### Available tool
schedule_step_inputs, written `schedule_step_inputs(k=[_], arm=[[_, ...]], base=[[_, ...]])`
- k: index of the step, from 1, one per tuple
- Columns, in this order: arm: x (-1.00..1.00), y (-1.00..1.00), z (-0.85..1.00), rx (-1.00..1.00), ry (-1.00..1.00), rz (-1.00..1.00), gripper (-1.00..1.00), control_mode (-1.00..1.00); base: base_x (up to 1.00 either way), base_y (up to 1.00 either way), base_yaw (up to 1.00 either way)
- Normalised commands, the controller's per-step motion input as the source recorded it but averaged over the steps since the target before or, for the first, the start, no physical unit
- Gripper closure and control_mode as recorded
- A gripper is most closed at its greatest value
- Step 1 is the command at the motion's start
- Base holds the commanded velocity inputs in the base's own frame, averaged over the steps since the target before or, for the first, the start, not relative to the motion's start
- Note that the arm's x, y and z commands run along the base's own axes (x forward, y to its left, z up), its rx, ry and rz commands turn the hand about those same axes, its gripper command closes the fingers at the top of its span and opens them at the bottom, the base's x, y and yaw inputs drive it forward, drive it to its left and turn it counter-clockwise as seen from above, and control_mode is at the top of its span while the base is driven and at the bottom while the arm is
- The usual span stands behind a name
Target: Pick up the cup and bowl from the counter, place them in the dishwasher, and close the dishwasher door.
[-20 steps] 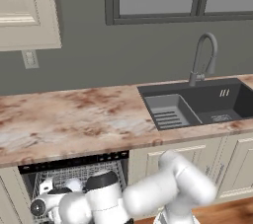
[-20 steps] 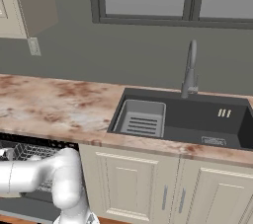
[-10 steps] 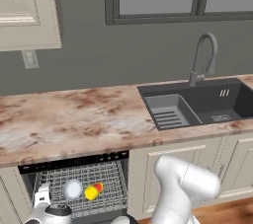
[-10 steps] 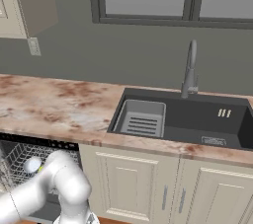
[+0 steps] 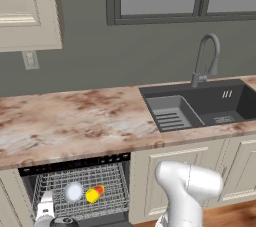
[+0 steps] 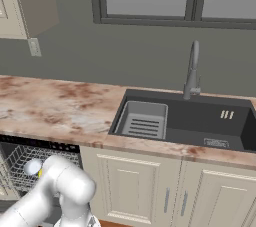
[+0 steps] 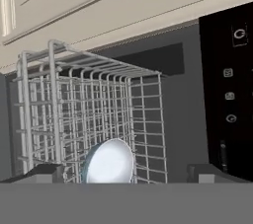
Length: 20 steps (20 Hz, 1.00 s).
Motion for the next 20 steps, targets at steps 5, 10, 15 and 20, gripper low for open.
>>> schedule_step_inputs(k=[5, 10, 15, 20], arm=[[-0.83, 0.0, -0.12, 0.13, -0.11, 0.0, -1.0, -1.0], [-0.81, 0.0, -0.07, 0.11, -0.13, 0.0, -1.0, -1.0], [-0.76, 0.0, -0.05, 0.09, -0.13, 0.0, -1.0, -1.0], [-0.54, 0.0, -0.2, 0.04, -0.11, 0.0, -1.0, -1.0]], base=[[0.0, 0.0, 0.0], [0.0, 0.0, 0.0], [0.0, 0.0, 0.0], [0.0, 0.0, 0.0]])
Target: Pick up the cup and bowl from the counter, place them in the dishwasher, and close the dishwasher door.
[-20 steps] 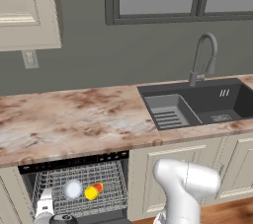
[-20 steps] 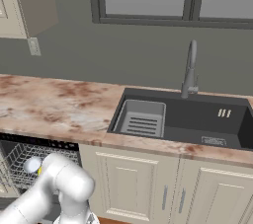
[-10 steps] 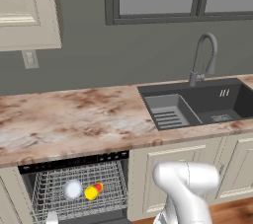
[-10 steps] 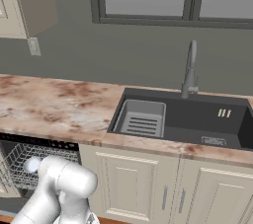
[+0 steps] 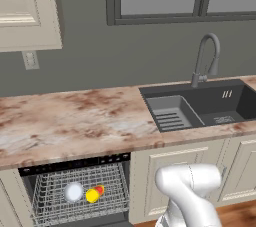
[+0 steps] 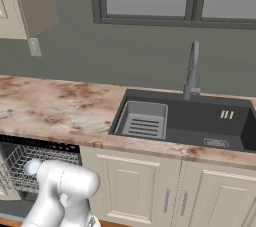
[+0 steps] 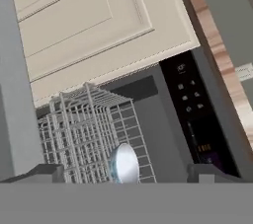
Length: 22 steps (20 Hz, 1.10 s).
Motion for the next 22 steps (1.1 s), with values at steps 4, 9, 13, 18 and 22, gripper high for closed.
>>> schedule_step_inputs(k=[4, 9, 13, 18, 22], arm=[[-0.34, 0.0, -0.36, 0.03, -0.06, 0.0, -1.0, -1.0], [-0.09, 0.07, -0.59, 0.0, 0.0, 0.0, -1.0, -1.0], [0.0, 0.22, -0.74, 0.0, 0.0, 0.0, -1.0, -1.0], [0.0, 0.36, -0.84, 0.0, 0.0, 0.0, -1.0, -1.0], [0.0, 0.44, -0.98, -0.03, 0.0, 0.0, -1.0, -1.0]], base=[[0.0, 0.0, 0.0], [0.0, 0.0, 0.0], [0.0, 0.0, 0.0], [0.0, 0.0, 0.0], [0.0, 0.0, 0.0]])
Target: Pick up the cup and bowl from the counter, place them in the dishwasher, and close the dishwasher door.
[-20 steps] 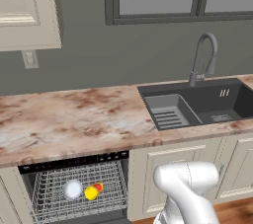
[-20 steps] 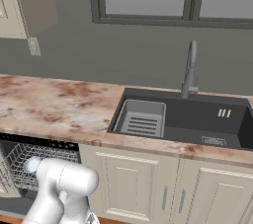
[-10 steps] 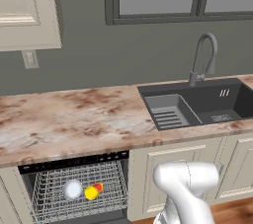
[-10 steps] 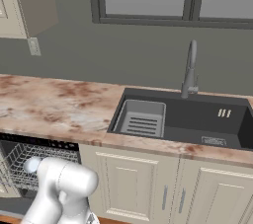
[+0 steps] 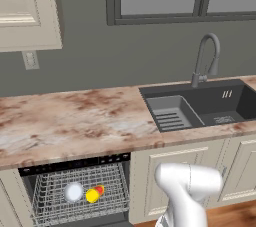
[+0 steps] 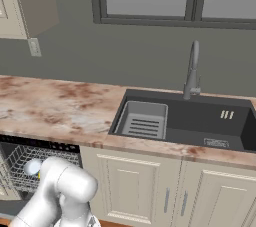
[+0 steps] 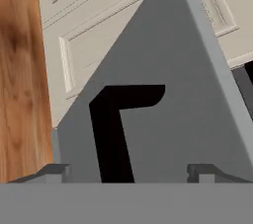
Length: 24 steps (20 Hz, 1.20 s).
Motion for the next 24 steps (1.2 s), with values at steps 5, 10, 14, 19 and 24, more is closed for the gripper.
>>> schedule_step_inputs(k=[5, 10, 14, 19, 24], arm=[[0.0, 0.16, -0.8, -0.06, 0.0, 0.0, -1.0, -1.0], [0.18, 0.0, -0.5, -0.21, -0.13, 0.0, -1.0, -1.0], [0.19, -0.01, 0.01, -0.32, -0.39, 0.0, -1.0, -1.0], [0.38, -0.18, 0.05, -0.23, -0.47, 0.01, -1.0, -1.0], [0.48, -0.25, 0.0, -0.25, -0.49, 0.01, -1.0, -1.0]], base=[[0.0, 0.0, 0.0], [0.0, 0.0, 0.0], [0.0, 0.0, 0.0], [0.0, 0.0, 0.0], [0.0, 0.0, 0.0]])
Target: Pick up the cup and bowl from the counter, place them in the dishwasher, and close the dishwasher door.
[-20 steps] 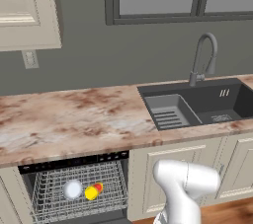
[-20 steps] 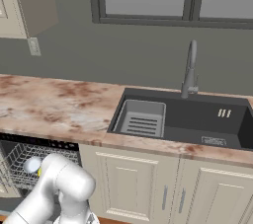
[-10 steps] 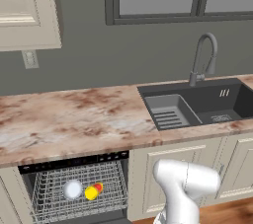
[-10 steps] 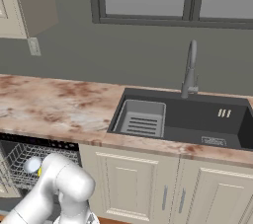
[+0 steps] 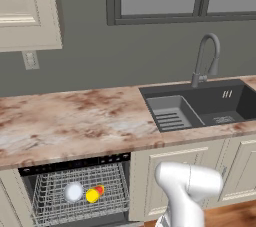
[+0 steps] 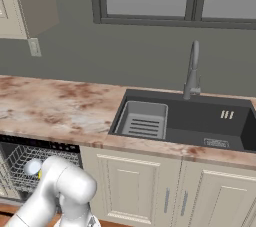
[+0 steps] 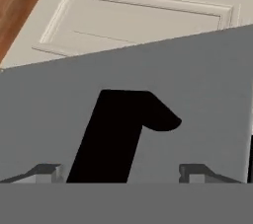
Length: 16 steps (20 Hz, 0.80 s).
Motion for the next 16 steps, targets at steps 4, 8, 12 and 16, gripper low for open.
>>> schedule_step_inputs(k=[4, 8, 12, 16], arm=[[0.54, -0.21, -0.15, -0.19, -0.43, 0.04, -1.0, -1.0], [0.49, -0.2, -0.27, -0.13, -0.38, 0.05, -1.0, -1.0], [0.46, -0.22, -0.34, -0.12, -0.36, 0.05, -1.0, -1.0], [0.47, -0.29, -0.27, -0.11, -0.36, 0.03, -1.0, -1.0]], base=[[0.0, 0.0, 0.0], [0.0, 0.0, 0.0], [0.0, 0.0, 0.0], [0.0, 0.0, 0.0]])
